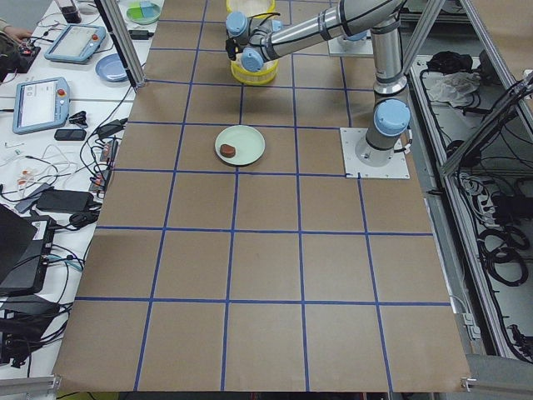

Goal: Stack buns with steamer

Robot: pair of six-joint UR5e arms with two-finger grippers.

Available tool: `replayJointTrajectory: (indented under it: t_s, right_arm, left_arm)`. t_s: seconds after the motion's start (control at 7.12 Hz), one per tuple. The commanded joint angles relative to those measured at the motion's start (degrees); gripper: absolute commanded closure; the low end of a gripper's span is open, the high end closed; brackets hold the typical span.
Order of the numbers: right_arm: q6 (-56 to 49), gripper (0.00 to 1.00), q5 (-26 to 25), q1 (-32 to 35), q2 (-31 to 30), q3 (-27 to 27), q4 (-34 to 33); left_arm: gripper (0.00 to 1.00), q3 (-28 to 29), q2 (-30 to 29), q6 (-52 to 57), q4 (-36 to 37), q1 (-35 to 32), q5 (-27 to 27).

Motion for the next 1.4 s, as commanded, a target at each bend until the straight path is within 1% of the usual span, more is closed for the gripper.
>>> replayJointTrajectory:
  t_s: [0.0,0.14,0.28,0.42,0.56,0.7,0.84,1.12,1.26]
  right_arm:
    - [4.09,1.00,-1.47,2.51,-0.06,2.32,-0.22]
    - [5.23,1.00,-1.04,2.78,-0.06,2.51,-0.22]
    - [7.59,1.00,-0.51,4.61,0.55,2.51,-0.31]
    - [9.61,1.00,-0.16,9.41,0.64,2.69,-0.92]
    - [9.98,1.00,0.28,12.94,1.08,5.47,-7.19]
    - [9.55,1.00,1.33,14.37,1.08,10.38,-15.69]
    - [8.07,1.00,1.51,14.38,1.26,13.03,-20.04]
    - [7.61,1.00,5.63,14.38,2.22,13.06,-20.70]
    - [7.44,1.00,5.04,14.38,2.92,12.97,-21.13]
  left_arm:
    - [0.00,0.69,-0.05,-1.00,0.04,0.00,0.03]
    - [0.02,1.65,1.00,-0.04,0.04,0.35,1.33]
    - [0.02,2.88,1.79,2.75,-0.83,2.88,10.48]
    - [0.01,3.41,2.76,11.22,-3.62,6.30,14.84]
    - [0.01,3.42,3.72,17.13,-4.52,10.16,21.14]
    - [0.00,3.42,4.60,24.33,-6.44,13.24,27.04]
    - [0.00,3.42,5.22,30.58,-6.55,16.84,31.79]
    - [0.00,3.25,5.14,39.65,-5.85,23.09,33.07]
    - [0.00,3.07,4.96,44.39,-5.85,24.77,34.12]
